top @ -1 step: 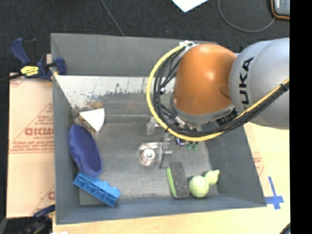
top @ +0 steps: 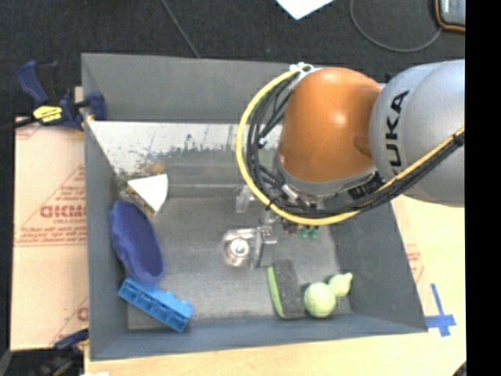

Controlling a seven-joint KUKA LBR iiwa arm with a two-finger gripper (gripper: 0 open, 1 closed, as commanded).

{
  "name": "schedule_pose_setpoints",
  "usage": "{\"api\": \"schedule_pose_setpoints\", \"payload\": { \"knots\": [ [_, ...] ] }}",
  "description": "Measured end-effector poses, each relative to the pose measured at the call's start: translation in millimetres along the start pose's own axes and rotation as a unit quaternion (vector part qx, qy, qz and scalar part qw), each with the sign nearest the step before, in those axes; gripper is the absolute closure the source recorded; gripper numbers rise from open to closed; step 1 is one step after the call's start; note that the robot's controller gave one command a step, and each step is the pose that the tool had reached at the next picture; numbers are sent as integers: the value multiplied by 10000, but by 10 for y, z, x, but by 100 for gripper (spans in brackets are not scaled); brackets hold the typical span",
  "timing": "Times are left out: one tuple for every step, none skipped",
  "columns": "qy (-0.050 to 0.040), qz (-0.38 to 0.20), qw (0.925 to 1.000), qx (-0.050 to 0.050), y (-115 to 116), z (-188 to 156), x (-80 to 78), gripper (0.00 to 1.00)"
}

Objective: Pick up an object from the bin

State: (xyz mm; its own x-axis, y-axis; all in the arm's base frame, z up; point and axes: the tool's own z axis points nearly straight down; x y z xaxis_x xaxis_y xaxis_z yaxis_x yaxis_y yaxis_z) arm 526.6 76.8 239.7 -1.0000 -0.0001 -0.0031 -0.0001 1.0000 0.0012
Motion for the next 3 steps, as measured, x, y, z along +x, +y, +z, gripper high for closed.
{"api": "schedule_pose_setpoints", "payload": {
  "knots": [
    [-28, -497, 9988, 7, -475, 1470, -480, 0],
    [-68, -1017, 9948, -5, -519, 1688, -483, 0],
    [-71, -896, 9960, -4, -519, 1691, -490, 0]
  ]
}}
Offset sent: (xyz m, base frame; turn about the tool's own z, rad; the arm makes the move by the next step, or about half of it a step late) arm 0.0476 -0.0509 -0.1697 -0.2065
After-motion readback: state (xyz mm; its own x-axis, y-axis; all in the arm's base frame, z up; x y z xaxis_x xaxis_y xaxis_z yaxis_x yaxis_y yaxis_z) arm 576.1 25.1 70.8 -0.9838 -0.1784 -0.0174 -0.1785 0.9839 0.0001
